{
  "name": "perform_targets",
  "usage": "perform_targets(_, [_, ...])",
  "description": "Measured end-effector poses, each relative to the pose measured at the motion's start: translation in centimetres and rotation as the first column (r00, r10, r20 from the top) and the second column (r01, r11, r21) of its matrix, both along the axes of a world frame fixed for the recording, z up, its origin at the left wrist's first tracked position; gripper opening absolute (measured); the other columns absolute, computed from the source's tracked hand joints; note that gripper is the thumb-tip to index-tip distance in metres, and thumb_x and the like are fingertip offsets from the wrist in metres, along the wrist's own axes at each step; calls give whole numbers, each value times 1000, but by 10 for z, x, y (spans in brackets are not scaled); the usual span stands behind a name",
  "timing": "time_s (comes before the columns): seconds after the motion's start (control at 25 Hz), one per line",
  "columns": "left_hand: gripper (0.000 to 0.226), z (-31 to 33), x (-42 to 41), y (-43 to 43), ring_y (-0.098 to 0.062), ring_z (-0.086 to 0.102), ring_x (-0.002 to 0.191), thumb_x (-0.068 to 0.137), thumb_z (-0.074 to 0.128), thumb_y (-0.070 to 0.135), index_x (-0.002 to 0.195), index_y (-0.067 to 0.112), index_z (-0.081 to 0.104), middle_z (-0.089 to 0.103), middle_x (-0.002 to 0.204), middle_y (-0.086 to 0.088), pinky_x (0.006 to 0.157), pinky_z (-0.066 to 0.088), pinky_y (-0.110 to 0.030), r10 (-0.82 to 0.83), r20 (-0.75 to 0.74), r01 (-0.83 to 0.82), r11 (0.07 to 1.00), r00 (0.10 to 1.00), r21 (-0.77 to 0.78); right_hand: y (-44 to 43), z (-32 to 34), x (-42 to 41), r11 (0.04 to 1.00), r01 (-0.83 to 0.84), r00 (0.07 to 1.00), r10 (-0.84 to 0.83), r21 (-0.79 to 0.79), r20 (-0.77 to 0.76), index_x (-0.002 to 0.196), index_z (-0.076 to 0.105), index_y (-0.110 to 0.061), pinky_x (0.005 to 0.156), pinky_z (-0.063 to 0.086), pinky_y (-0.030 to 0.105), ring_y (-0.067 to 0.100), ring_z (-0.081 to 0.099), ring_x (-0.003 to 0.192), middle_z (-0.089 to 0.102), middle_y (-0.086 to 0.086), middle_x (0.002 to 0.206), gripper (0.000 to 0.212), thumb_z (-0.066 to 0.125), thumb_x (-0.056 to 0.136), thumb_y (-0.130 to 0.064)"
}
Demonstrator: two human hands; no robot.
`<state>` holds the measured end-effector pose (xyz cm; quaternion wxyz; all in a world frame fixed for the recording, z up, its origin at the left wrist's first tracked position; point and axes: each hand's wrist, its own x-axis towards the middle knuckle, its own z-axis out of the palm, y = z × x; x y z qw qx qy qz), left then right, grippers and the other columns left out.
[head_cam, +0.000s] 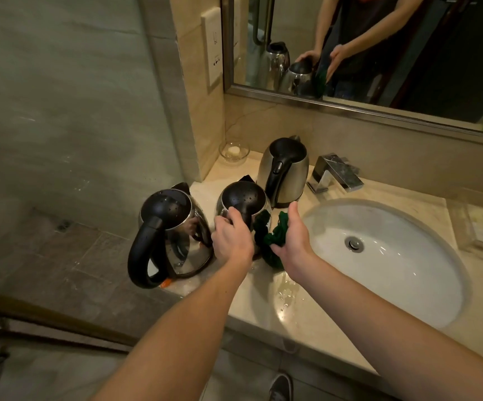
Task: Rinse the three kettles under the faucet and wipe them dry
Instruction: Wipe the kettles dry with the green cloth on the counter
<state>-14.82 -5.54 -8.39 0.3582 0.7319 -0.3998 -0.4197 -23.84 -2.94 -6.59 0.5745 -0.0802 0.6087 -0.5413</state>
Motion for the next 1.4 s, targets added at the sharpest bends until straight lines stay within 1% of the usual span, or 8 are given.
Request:
perform_targets(0.16, [47, -3, 3, 17, -25, 46, 90, 103, 30, 48, 112, 9, 56, 49, 98, -8, 80, 35, -34, -61, 11, 61, 998, 998, -1, 9, 6, 19, 998, 68, 995, -67, -10, 68, 146, 39, -19, 111, 33, 44, 26, 41, 136, 51, 4, 134, 66, 38, 96, -62])
perform_targets(0.44, [45, -3, 10, 23, -25, 48, 89, 101, 30, 51, 105, 14, 55, 52, 96, -6, 80, 36, -35, -141, 30, 141, 990, 990, 2, 2, 9, 25, 994, 105, 989, -105, 12, 106, 144, 40, -19, 116, 27, 50, 28, 41, 137, 51, 7, 143, 73, 39, 92, -69])
perform_targets(0.68, [43, -7, -1, 30, -26, 53, 83, 101, 28, 51, 93, 16, 52, 53, 79, 0, 75, 39, -36, 21, 47, -19, 999, 999, -48, -5, -25, 23, 995, 1, 992, -14, 104, 125, 128, 61, -20, 98, 49, 48, 30, 60, 114, 67, 10, 121, 90, 41, 70, -87])
perform_targets(0.84, [44, -16, 2, 25, -23, 53, 77, 103, 32, 47, 89, 13, 57, 55, 75, 2, 70, 40, -35, 3, 104, 16, 984, 995, -177, -1, -37, 11, 992, 2, 972, -32, 127, 234, 136, 54, -15, 104, 43, 53, 31, 58, 119, 65, 13, 125, 91, 31, 81, -84])
perform_targets(0.92, [44, -19, 7, 22, -22, 56, 78, 102, 33, 47, 85, 13, 56, 56, 74, 2, 72, 44, -36, -40, 105, 60, 979, 994, -195, -1, -36, 9, 993, 10, 959, -42, 117, 281, 140, 48, -12, 107, 40, 53, 32, 55, 123, 61, 15, 130, 94, 31, 82, -83])
perform_targets(1.0, [44, -17, 10, 18, -20, 53, 78, 102, 34, 47, 84, 14, 56, 56, 75, 2, 72, 40, -34, -90, 110, 110, 975, 990, -194, -3, -29, 10, 995, 40, 952, -65, 87, 300, 140, 47, -10, 107, 38, 52, 32, 53, 126, 59, 16, 132, 90, 30, 86, -80])
perform_targets(1.24, [46, -15, 23, 8, -13, 54, 72, 101, 35, 49, 83, 15, 58, 58, 75, 2, 63, 36, -29, -212, 92, 226, 959, 973, -170, -14, -3, 18, 998, 56, 971, -61, 28, 231, 139, 48, -14, 109, 32, 54, 31, 50, 128, 58, 14, 134, 80, 36, 88, -74])
perform_targets(1.4, [47, -15, 29, 4, -19, 58, 76, 100, 37, 50, 81, 13, 58, 60, 76, -1, 67, 42, -32, -248, 83, 259, 950, 965, -173, -22, -9, 18, 996, 32, 985, -46, 83, 169, 139, 49, -16, 111, 32, 56, 33, 48, 130, 57, 12, 135, 82, 36, 86, -77])
